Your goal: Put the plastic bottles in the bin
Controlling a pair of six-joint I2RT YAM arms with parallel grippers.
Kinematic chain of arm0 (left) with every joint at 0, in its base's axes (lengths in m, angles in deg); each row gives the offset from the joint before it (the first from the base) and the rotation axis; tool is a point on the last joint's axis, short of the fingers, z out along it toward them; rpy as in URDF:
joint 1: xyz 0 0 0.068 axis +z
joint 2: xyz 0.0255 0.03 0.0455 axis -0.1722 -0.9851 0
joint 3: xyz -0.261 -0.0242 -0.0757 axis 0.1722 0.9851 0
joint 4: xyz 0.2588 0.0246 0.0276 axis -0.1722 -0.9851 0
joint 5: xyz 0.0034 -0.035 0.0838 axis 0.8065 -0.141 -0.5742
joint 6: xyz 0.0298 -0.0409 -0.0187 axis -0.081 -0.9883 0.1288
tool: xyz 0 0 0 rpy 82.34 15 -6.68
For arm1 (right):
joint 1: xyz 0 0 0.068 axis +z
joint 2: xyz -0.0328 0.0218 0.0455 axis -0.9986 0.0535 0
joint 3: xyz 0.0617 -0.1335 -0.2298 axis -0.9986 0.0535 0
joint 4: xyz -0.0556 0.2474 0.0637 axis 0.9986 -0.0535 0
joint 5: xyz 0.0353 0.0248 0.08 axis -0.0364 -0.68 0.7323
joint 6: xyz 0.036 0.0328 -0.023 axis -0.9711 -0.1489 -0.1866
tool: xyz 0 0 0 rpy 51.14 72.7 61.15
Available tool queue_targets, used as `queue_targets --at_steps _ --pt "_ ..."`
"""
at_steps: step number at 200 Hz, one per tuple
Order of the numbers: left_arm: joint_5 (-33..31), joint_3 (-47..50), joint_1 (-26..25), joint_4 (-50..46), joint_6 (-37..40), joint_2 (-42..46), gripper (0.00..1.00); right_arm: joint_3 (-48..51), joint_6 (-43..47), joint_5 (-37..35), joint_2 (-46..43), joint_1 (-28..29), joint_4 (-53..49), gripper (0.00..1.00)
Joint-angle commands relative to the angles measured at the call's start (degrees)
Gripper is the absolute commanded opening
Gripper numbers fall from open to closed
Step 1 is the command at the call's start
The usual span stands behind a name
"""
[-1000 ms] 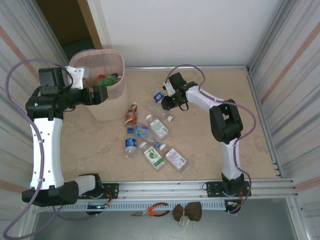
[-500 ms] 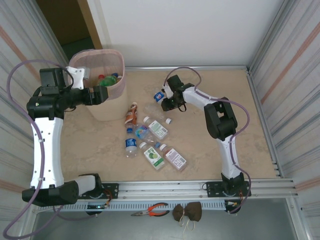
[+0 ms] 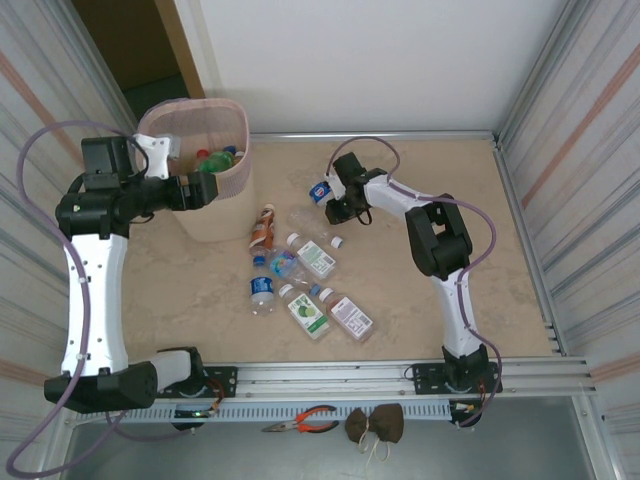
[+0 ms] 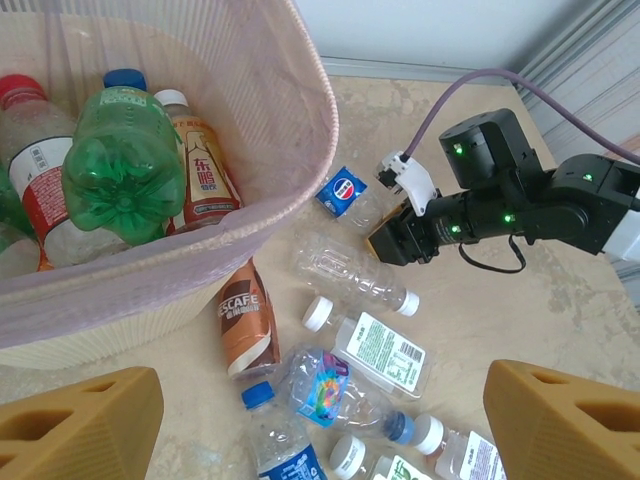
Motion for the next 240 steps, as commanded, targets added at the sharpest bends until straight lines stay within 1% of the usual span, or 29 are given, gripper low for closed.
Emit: queue_targets --at_steps 1,29,50,79,100,132,148,165,179,205,228,240 --pt "2.3 0.7 0.4 2.3 -1.1 0.8 0.84 2.3 3.4 -4.2 -6.1 0.0 1.1 0.26" --pt "3.7 1.0 0.4 2.8 -1.5 0.5 0.82 8.3 8.9 -7.3 -12.6 -0.2 5.4 0.22" --pt "5.2 1.0 0.4 2.9 -1.4 0.1 0.81 12.8 15.1 -8.9 -17.8 -0.3 8.5 0.18" --pt "7.3 0.8 0.2 3.3 -1.2 -0.5 0.81 17.2 24.3 -10.7 -24.3 -0.1 10.2 0.16" --pt "8.3 0.1 -1.4 3.3 0.0 -1.0 0.81 20.2 31.9 -11.2 -29.1 0.6 10.7 0.15" --pt "9.6 -2.0 -4.9 1.7 3.2 -2.8 0.81 24.5 46.2 -10.5 -36.1 2.8 7.3 0.11" --pt "10.0 -3.1 -7.0 0.7 4.5 -3.9 0.81 27.8 52.7 -11.3 -40.0 4.8 6.5 0.09" --pt "10.0 -4.4 -9.6 -0.2 5.8 -5.4 0.81 29.9 56.5 -11.5 -43.9 6.7 4.9 0.08" --pt "10.0 -5.4 -12.1 -1.1 7.1 -6.8 0.81 31.0 58.8 -10.5 -47.0 8.1 2.9 0.08" --pt "11.5 -8.0 -18.3 -4.7 11.0 -10.3 0.81 33.5 62.6 -9.8 -53.1 11.6 0.0 0.07" --pt "9.7 -10.0 -24.8 -8.5 14.2 -13.5 0.81 34.2 64.3 -9.7 -57.7 14.5 -3.4 0.06" --pt "9.4 -10.4 -27.0 -9.7 14.4 -14.9 0.81 34.3 64.7 -10.4 -59.7 16.1 -5.2 0.06"
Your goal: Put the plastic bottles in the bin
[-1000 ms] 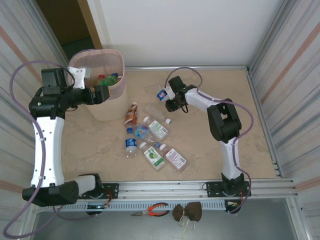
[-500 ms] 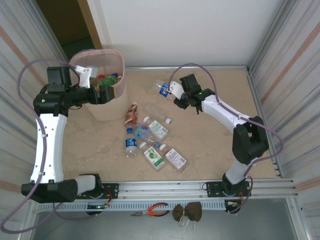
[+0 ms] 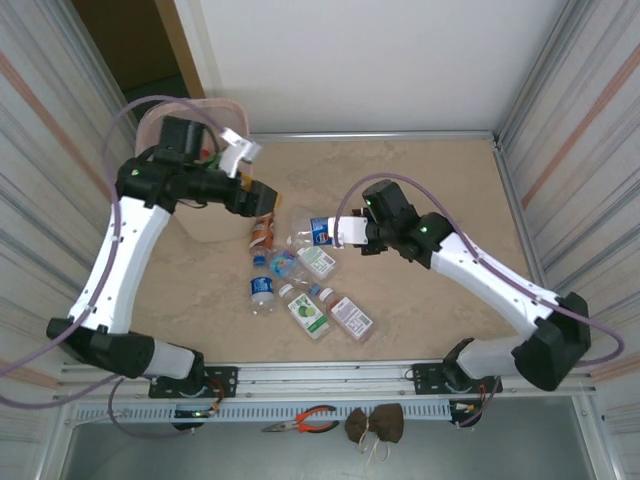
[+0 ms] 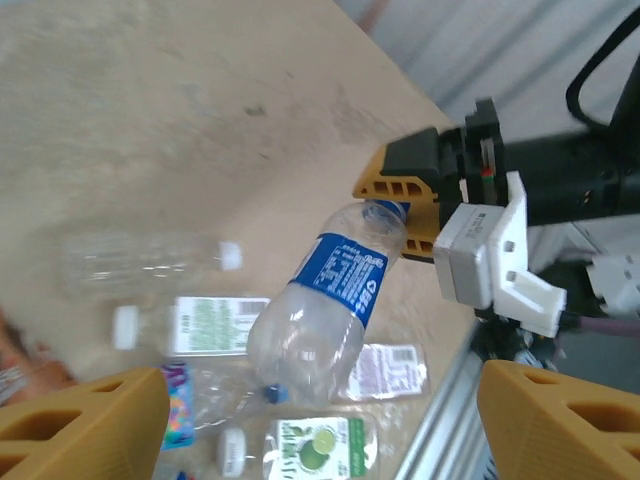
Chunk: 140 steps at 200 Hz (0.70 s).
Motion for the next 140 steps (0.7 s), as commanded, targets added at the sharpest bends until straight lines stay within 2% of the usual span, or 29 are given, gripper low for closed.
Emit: queue_targets --at_steps 1,52,99,140 --pt "0.3 -2.2 -4.2 -5.7 4.2 -2.2 0.81 0.9 4.2 0.4 -4.6 2.7 -5.3 0.06" --pt "-0.1 -1.1 -12.8 -9.0 5.6 -5.6 0.8 0.4 5.2 -2.5 -10.6 7.3 -12.1 0.06" --pt "-0.3 -0.4 -19.7 -11.1 7.1 -8.7 0.79 -2.1 4.0 -2.5 -12.5 8.7 -18.6 0.05" --pt "0.1 0.3 -22.8 -10.9 7.2 -11.3 0.79 -3.2 3.6 -3.6 -13.3 9.8 -20.6 0.05"
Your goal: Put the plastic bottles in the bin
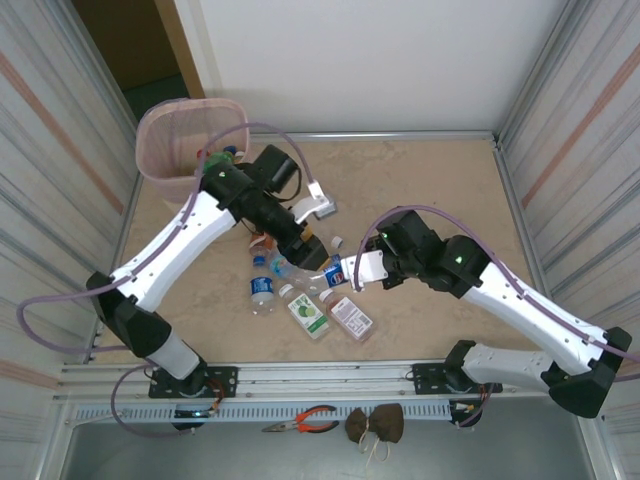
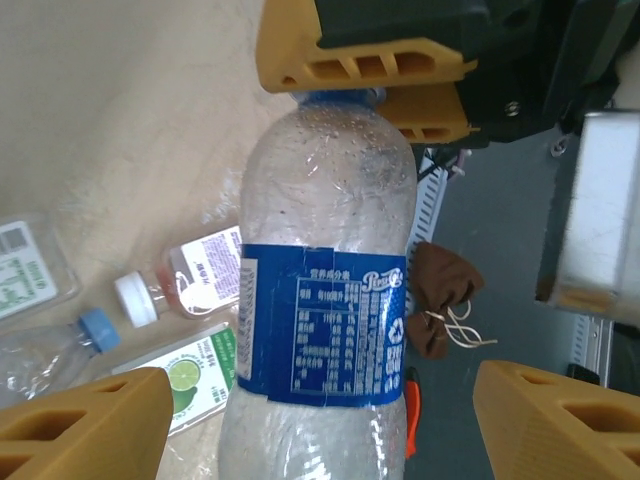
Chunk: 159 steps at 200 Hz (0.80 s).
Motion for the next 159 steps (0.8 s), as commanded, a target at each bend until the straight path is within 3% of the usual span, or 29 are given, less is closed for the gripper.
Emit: queue_targets --at_steps 1,105,159 --pt "0.5 0.8 -0.9 -1.4 1.4 -1.1 0.79 -2.4 -0.4 -1.2 -1.6 1.1 -3.0 0.05" --pt "5.3 3.4 -4.2 0.2 4.1 -3.7 0.74 -4.4 0.5 -3.2 -3.1 5.0 0.2 0.05" --pt "6.1 3.1 -4.7 0.0 4.7 -4.4 0.62 -4.9 0.8 -4.3 -2.6 5.8 -0.3 0.05"
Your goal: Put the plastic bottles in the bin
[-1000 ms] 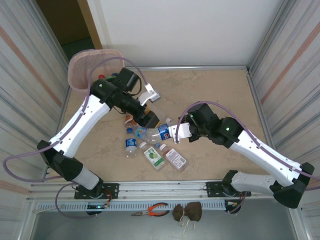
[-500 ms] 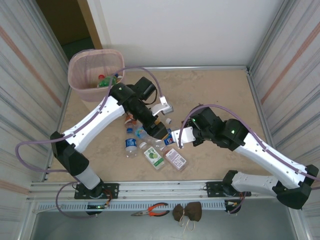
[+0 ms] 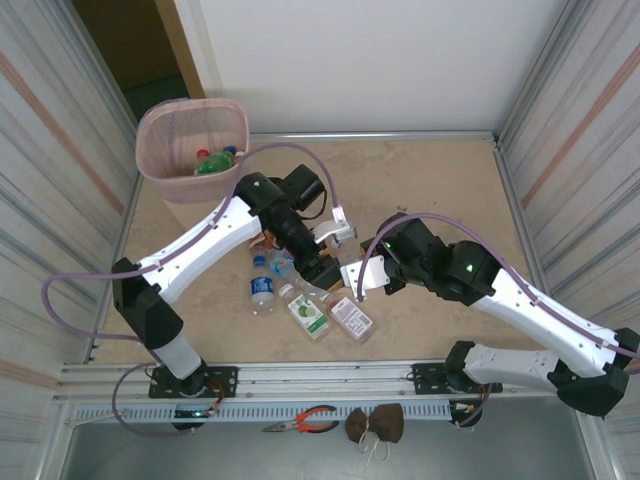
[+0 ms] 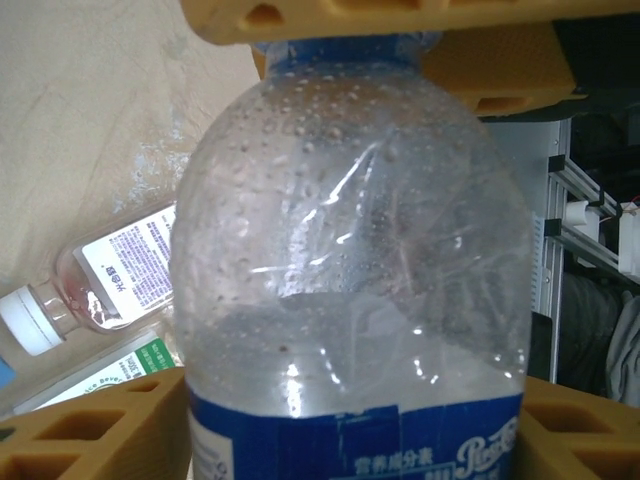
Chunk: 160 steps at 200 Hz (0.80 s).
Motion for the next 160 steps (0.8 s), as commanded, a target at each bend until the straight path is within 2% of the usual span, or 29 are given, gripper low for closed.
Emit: queue_targets --at_steps 1,35,69,88,124,142,160 --pt "1.3 0.2 -0.4 -0.1 1.8 -0.8 0.62 -2.5 0.7 -0.2 -0.8 0.5 0.9 0.05" --pt "1.5 0.5 -0.4 -0.3 2.1 -0.4 0.55 -2.5 0.6 -0.8 -1.3 0.6 1.0 0.09" --pt "1.5 0.6 -0.4 -0.4 2.2 -0.5 0.51 -2.0 0.4 -1.5 -1.7 1.2 0.9 0.27" --pt "1.0 0.7 -0.3 -0.4 2.4 -0.3 0.49 -1.1 -0.2 -1.8 -2.4 1.5 1.4 0.44" --pt "0.9 1.0 -0.3 -0.3 2.5 -0.1 0.48 0.2 -3.4 -2.4 -4.6 2.7 0.2 0.7" --pt "0.8 1.0 -0.2 -0.3 2.6 -0.2 0.47 0.6 -6.1 -2.6 -5.2 3.4 -0.6 0.79" --pt "0.5 1.0 0.1 -0.3 2.6 -0.3 0.47 1.3 -11.1 -2.4 -6.2 4.0 -0.9 0.82"
